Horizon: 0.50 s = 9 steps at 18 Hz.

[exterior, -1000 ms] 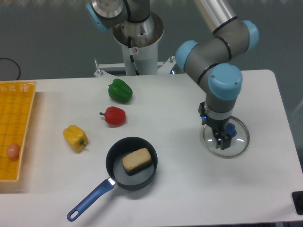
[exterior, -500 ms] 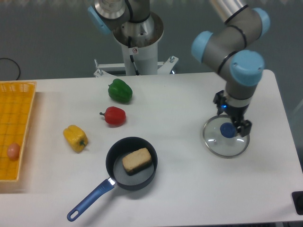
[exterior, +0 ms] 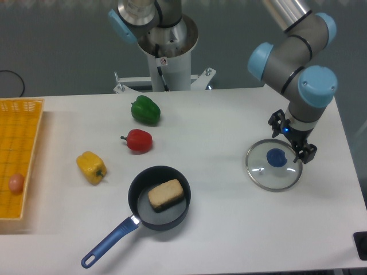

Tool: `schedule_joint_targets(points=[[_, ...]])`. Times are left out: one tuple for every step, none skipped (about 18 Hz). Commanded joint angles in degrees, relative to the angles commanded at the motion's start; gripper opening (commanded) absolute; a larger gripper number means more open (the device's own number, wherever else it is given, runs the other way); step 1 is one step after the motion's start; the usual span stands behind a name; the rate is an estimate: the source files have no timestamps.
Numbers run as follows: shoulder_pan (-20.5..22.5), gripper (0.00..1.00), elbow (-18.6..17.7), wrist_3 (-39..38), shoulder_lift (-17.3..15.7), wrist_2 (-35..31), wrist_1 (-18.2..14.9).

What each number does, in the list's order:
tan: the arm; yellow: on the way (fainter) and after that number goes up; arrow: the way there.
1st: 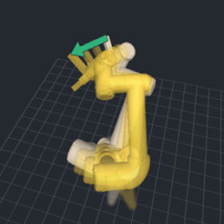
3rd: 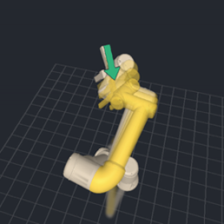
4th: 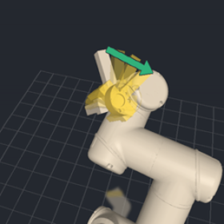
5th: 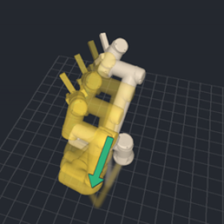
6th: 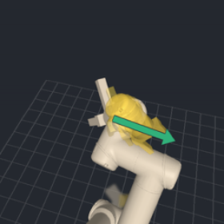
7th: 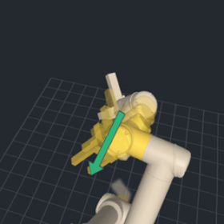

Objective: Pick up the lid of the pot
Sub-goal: 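Lower the open gripper down around the blue knob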

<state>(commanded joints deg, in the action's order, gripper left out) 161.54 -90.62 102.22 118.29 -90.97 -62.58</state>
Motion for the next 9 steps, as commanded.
schedule_joint_targets(points=[[-0.2, 1.0, 0.2, 0.1, 0.6, 0.0, 0.0], [-0.2, 1.0, 0.2, 0.1, 1.0, 0.0, 0.0], [-0.3, 1.0, 0.2, 0.1, 1.1, -0.1, 0.0], [-0.3, 1.0, 0.2, 0.2, 1.1, -0.1, 0.0], [-0.3, 1.0, 0.1, 0.2, 1.1, -0.1, 0.0], [-0.3, 1.0, -0.1, 0.1, 1.4, -0.1, 0.0], [-0.3, 1.0, -0.3, 0.1, 1.8, -0.1, 0.0], [-0.3, 1.0, -0.3, 0.0, 1.8, -0.1, 0.0], [-0.3, 1.0, -0.4, 0.0, 1.8, -0.2, 0.0]])
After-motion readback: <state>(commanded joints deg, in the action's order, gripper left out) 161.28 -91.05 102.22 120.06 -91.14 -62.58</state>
